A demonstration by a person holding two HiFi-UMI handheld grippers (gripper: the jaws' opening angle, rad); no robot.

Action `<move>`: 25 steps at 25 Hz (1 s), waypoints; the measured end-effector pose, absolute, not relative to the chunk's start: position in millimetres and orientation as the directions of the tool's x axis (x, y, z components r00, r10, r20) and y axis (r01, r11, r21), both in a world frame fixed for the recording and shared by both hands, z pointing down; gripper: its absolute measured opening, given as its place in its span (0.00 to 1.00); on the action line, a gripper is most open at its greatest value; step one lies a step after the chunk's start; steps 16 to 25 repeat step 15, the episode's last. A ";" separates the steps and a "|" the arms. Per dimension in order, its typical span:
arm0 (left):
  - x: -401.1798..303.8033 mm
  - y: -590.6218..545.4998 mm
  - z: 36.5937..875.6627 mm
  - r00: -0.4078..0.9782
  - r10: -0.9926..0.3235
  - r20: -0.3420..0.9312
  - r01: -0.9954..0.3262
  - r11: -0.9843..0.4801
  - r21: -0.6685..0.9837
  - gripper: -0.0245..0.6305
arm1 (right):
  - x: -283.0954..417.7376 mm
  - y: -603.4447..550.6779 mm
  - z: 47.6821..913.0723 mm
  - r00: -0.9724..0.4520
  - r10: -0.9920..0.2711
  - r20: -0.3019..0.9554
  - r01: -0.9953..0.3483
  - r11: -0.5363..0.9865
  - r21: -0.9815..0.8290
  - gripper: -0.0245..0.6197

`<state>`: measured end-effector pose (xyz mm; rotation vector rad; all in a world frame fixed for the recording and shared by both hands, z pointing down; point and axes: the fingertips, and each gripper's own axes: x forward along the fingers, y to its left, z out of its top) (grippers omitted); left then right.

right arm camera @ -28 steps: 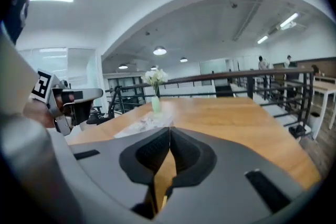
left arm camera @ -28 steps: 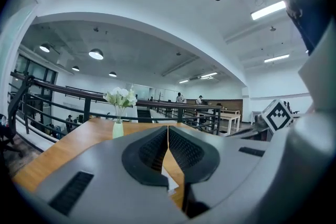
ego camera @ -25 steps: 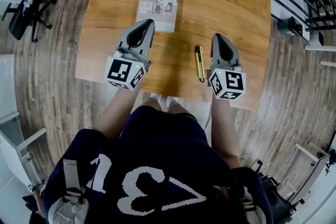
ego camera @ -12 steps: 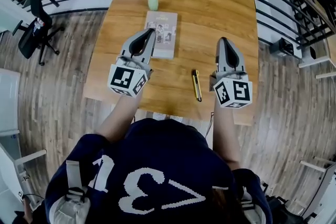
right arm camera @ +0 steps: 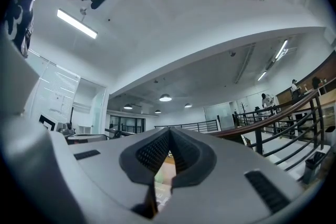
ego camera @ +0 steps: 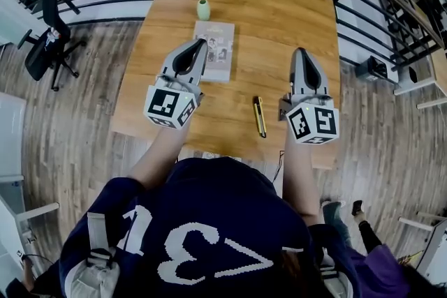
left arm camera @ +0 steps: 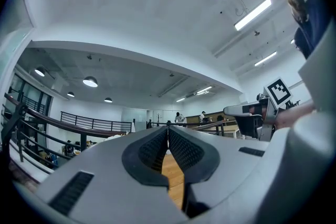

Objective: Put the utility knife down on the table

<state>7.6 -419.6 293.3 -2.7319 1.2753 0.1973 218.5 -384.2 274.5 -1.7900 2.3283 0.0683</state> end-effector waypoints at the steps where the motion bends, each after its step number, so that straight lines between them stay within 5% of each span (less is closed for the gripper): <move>1: 7.8 -419.1 292.8 0.636 -0.753 -0.169 -0.769 -0.637 -0.053 0.07 | 218.5 -383.8 273.5 -0.245 -0.951 -0.189 -0.960 0.265 -0.088 0.07; 25: 10.5 -414.5 291.1 0.629 -0.758 -0.171 -0.775 -0.629 -0.061 0.07 | 219.8 -379.2 270.6 -0.260 -0.946 -0.194 -0.956 0.280 -0.086 0.07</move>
